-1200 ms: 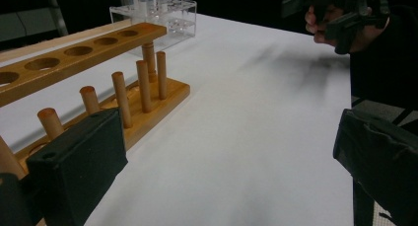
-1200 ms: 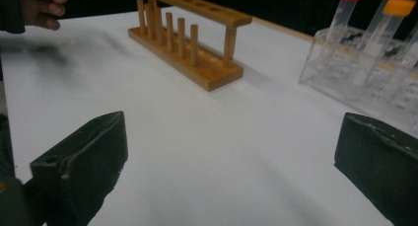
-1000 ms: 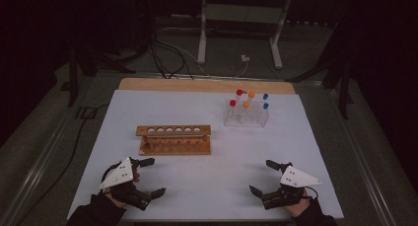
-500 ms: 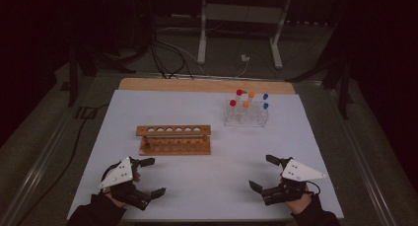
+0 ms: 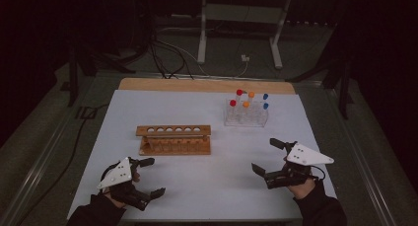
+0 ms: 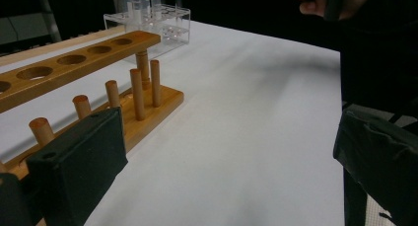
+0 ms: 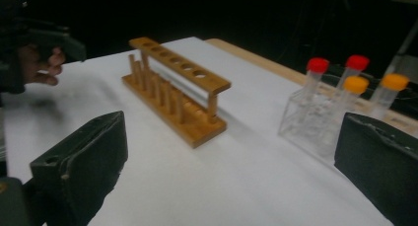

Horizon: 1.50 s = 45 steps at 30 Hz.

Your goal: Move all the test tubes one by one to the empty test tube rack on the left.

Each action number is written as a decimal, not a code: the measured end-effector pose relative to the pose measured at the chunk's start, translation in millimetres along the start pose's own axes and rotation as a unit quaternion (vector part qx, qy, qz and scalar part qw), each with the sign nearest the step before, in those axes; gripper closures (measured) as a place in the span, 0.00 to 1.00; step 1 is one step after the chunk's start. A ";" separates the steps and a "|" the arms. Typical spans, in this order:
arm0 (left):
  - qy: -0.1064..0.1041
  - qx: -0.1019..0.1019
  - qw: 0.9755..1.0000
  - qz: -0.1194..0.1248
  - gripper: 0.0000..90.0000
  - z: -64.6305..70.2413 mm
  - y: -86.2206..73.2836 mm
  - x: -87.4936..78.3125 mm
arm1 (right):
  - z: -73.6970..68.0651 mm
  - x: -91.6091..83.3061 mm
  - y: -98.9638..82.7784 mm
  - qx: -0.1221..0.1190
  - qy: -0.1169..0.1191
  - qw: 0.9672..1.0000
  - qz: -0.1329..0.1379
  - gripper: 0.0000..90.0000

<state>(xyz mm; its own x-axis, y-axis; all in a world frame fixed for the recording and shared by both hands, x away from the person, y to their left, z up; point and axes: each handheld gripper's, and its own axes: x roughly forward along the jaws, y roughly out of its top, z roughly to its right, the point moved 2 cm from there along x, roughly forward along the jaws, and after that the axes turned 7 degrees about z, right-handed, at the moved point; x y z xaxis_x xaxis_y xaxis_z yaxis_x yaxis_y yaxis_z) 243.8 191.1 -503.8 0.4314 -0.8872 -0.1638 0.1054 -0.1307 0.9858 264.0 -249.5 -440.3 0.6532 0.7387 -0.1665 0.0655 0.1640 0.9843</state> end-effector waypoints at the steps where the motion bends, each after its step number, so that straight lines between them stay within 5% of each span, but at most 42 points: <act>1: 0.000 0.000 1.000 0.000 0.01 0.0 0.0 0.1 | 2.6 0.3 2.4 0.000 -0.002 1.000 0.001 0.00; 26: -0.001 -0.006 1.000 0.005 0.01 -0.9 0.1 -0.5 | 76.1 30.2 40.6 0.000 -0.092 0.996 0.015 0.00; 36: -0.003 -0.007 1.000 0.004 0.01 -1.1 -0.1 -0.3 | 102.8 54.4 35.8 0.020 -0.120 0.993 -0.004 0.00; 45: -0.005 -0.008 1.000 0.004 0.01 -1.0 -0.1 -0.5 | 123.1 71.3 14.4 0.042 -0.157 0.987 -0.018 0.03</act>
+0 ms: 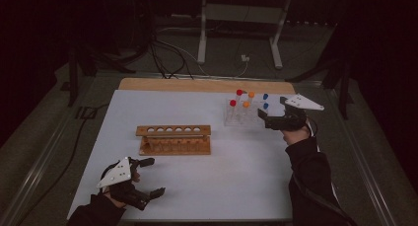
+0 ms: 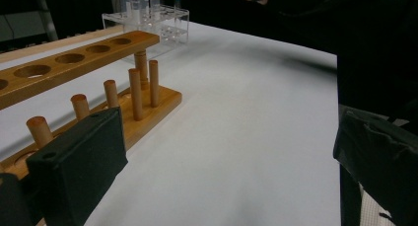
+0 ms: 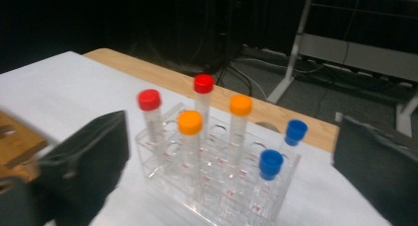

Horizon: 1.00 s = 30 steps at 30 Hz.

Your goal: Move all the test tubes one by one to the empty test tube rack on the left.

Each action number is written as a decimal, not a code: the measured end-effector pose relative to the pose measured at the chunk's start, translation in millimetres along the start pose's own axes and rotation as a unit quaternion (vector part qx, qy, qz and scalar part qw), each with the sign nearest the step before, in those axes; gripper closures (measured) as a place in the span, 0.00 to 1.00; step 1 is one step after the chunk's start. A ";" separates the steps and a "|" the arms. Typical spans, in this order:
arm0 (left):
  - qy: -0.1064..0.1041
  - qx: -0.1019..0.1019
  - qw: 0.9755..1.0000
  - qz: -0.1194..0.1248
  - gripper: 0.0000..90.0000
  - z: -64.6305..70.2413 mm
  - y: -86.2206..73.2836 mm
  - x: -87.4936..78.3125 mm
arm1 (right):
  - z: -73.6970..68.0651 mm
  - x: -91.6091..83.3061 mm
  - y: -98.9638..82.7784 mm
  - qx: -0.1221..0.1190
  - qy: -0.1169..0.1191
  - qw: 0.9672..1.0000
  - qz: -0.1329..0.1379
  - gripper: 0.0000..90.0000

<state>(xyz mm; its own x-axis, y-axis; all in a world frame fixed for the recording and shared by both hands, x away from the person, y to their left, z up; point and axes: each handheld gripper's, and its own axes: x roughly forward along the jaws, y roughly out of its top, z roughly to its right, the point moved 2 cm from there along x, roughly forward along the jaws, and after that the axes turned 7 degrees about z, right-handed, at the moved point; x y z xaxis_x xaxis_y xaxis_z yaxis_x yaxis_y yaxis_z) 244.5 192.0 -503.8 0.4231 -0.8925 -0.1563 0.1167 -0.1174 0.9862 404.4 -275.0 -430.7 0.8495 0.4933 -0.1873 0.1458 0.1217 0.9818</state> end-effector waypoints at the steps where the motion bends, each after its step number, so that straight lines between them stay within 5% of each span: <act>1: 0.000 0.000 1.000 0.000 0.01 0.0 0.0 0.0 | 1.7 1.8 -2.5 0.003 -0.004 1.000 -0.002 0.03; 14: -0.002 -0.003 1.000 -0.001 0.01 0.2 -0.4 0.6 | 9.2 22.9 -36.6 0.017 -0.041 0.997 -0.056 0.10; 24: -0.002 -0.004 1.000 -0.001 0.01 0.2 -0.6 0.8 | 13.3 36.7 -46.9 0.027 -0.079 0.991 -0.102 0.50; 30: -0.003 -0.003 1.000 -0.003 0.01 0.1 -0.8 0.7 | 12.7 42.6 -47.1 0.024 -0.083 0.990 -0.112 0.64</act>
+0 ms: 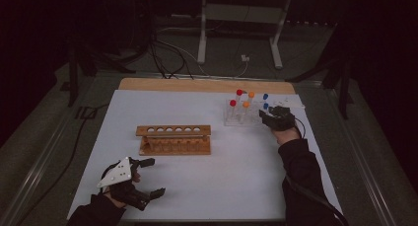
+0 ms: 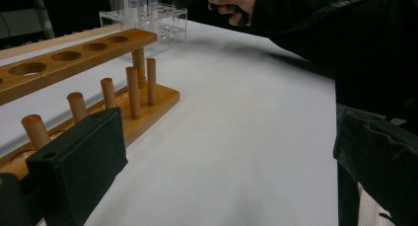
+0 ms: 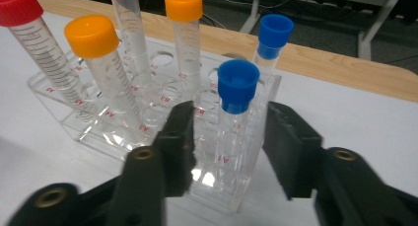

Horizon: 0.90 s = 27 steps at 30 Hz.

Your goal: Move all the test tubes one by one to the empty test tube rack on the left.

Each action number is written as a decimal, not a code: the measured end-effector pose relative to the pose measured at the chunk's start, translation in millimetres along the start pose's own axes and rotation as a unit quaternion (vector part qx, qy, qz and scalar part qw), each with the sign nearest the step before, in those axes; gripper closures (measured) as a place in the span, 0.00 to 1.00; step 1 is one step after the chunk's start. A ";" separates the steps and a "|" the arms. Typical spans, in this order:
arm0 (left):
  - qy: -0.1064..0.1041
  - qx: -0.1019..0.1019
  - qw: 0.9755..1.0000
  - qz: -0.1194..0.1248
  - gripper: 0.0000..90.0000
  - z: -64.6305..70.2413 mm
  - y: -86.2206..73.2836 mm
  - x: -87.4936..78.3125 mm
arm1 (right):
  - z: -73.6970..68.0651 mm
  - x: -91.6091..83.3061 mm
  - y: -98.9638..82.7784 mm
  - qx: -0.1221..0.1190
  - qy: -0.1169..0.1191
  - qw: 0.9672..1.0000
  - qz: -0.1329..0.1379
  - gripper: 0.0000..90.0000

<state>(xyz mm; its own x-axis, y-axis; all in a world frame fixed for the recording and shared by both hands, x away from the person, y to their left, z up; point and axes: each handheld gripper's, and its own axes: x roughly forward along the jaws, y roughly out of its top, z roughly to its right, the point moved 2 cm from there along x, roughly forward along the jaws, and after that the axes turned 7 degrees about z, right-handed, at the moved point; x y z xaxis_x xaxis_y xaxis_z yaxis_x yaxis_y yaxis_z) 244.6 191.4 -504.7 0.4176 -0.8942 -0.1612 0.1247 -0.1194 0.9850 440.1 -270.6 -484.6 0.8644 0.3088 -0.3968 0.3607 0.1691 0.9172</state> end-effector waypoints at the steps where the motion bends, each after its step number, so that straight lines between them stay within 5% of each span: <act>1: 0.000 -0.001 1.000 0.000 0.01 -0.1 -0.1 0.0 | -0.8 2.0 0.4 0.000 -0.001 1.000 -0.003 0.69; 9: -0.001 -0.001 1.000 0.000 0.01 0.1 -0.1 0.1 | -4.0 7.2 1.9 -0.017 -0.013 1.000 -0.012 0.84; 27: -0.002 0.002 1.000 -0.005 0.01 0.0 -0.7 1.3 | -2.0 -16.5 34.5 -0.040 -0.001 0.999 0.014 0.86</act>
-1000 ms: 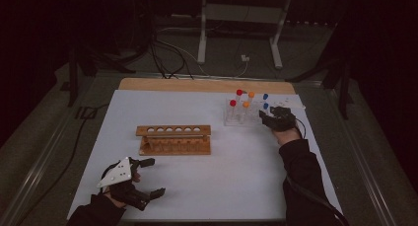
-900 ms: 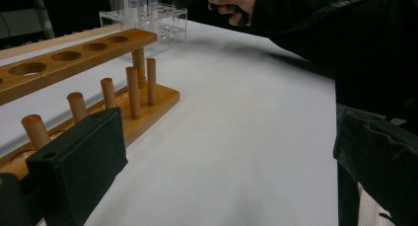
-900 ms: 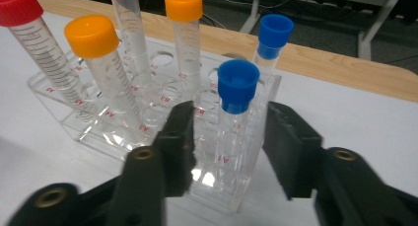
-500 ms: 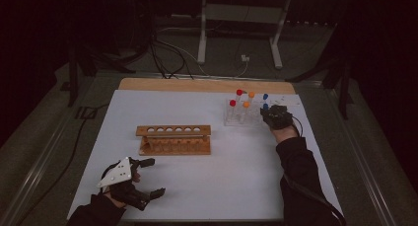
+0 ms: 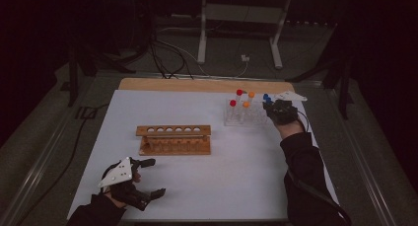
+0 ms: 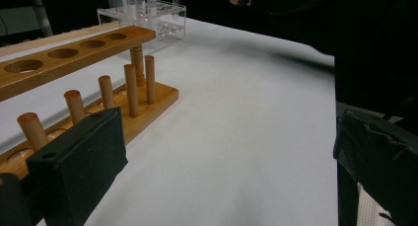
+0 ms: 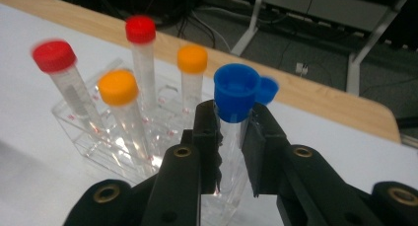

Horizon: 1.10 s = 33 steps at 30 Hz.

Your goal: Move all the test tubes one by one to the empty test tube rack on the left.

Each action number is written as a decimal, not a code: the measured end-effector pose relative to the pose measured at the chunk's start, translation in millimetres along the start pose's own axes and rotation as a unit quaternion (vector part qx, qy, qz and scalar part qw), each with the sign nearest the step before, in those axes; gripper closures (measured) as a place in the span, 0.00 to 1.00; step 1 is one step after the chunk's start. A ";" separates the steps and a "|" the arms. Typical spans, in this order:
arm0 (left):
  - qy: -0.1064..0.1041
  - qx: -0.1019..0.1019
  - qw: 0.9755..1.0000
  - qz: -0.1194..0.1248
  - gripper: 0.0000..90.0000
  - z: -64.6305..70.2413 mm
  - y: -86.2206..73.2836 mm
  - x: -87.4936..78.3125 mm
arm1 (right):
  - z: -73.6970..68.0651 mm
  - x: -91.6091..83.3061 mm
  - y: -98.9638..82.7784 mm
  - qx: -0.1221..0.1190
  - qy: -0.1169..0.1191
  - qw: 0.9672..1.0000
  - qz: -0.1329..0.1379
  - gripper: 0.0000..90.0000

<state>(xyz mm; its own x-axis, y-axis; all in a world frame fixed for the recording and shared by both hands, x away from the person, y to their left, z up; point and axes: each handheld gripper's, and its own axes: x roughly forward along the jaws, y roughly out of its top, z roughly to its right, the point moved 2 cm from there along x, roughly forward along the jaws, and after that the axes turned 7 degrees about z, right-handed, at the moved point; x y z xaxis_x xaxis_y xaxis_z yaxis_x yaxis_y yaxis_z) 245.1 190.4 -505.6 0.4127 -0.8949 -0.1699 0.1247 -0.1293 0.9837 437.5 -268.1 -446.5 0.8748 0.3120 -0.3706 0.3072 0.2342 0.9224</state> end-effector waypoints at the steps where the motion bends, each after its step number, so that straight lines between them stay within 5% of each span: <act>1: -0.001 -0.002 1.000 0.000 0.01 -0.1 0.0 0.2 | 0.5 -2.5 2.9 -0.003 0.002 1.000 0.003 0.86; 12: -0.005 -0.005 1.000 -0.007 0.01 1.4 0.4 3.2 | -5.1 -27.8 23.1 -0.023 0.029 0.999 0.016 0.86; 18: 0.004 -0.016 1.000 -0.009 0.01 -1.2 -0.4 4.6 | -20.3 -40.4 18.5 -0.036 0.070 0.997 0.014 0.86; 23: 0.009 -0.019 1.000 -0.022 0.01 -0.3 3.7 8.3 | -38.1 -48.0 7.5 -0.050 0.103 0.993 0.004 0.86; 33: -0.018 -0.041 0.998 -0.037 0.01 4.6 26.2 18.7 | -77.4 -66.9 -15.5 -0.063 0.167 0.984 -0.010 0.86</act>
<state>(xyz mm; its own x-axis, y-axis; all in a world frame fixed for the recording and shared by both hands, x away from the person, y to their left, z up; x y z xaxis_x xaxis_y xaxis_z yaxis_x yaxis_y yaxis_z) 252.0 168.3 -482.7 0.3668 -0.8992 -0.2383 0.2277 -0.1616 0.9602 345.3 -221.3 -444.4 0.6911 0.5862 -0.4228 0.2556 0.3490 0.9016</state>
